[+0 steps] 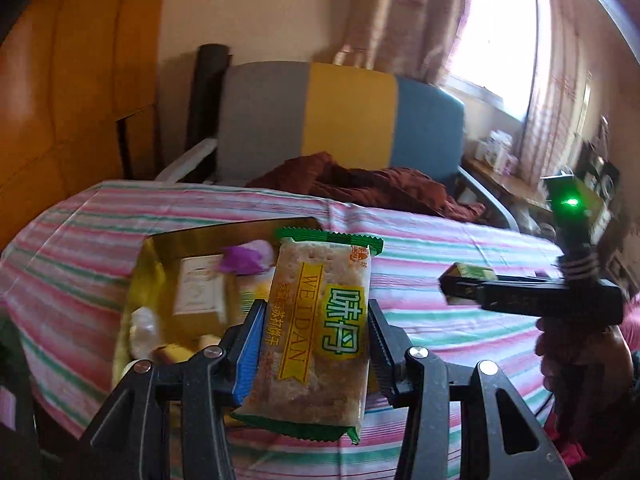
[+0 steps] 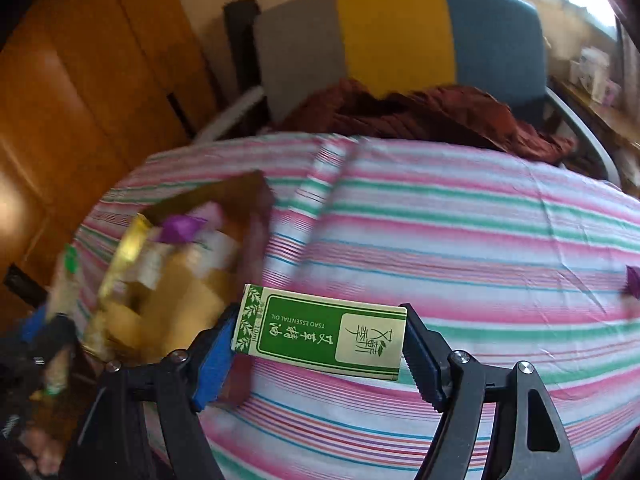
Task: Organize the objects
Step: 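Carry the snack bag to the tray with the left gripper while the right gripper carries the green box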
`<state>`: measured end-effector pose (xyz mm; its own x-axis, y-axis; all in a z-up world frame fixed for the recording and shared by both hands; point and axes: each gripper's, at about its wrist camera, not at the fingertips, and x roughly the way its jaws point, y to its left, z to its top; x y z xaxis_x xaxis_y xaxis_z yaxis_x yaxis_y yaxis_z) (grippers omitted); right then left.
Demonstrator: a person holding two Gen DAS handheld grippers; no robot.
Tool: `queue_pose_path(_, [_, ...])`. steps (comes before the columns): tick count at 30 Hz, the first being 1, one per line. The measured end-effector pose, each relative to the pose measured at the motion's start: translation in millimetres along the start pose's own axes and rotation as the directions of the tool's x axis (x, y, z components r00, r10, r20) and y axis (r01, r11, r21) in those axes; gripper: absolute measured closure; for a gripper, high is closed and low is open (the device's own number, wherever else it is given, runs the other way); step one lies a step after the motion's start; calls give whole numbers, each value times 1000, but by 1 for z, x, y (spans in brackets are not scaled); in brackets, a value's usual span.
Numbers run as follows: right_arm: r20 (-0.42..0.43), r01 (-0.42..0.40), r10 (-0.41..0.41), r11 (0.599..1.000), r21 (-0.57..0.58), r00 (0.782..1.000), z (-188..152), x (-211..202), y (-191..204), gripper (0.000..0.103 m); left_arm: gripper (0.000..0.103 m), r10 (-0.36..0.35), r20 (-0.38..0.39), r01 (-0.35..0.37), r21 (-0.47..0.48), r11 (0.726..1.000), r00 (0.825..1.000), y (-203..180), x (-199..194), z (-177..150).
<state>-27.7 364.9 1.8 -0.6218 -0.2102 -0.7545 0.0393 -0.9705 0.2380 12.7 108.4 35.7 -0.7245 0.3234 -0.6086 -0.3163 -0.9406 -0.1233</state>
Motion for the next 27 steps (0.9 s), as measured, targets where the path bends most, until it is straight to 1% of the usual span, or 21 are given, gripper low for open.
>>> queue_pose_path(5, [47, -66, 69, 996, -58, 996, 12, -12, 42, 27, 55, 79, 26, -76, -89, 993, 997, 50, -16, -2])
queue_pose_path(9, [49, -93, 99, 991, -99, 994, 23, -6, 70, 27, 55, 148, 9, -145, -158, 977, 989, 87, -20, -9])
queue_pose_path(12, [40, -116, 121, 987, -115, 992, 30, 3, 86, 27, 55, 191, -8, -190, -182, 965, 981, 105, -21, -15])
queue_pose_path(15, [24, -119, 124, 984, -135, 992, 37, 16, 101, 26, 55, 208, -16, -207, -189, 960, 978, 111, -19, -17])
queue_pose_path(17, [3, -119, 120, 983, -138, 993, 39, 27, 107, 26, 55, 206, -16, -205, -187, 961, 978, 110, -16, -14])
queue_pose_path(23, [-29, -128, 125, 981, -147, 992, 36, 43, 116, 26, 55, 192, -7, -191, -132, 973, 981, 94, -9, -4])
queue_pose_path(27, [-32, -119, 116, 981, -151, 993, 39, 47, 116, 26, 55, 182, -5, -182, -104, 978, 983, 82, -3, 1])
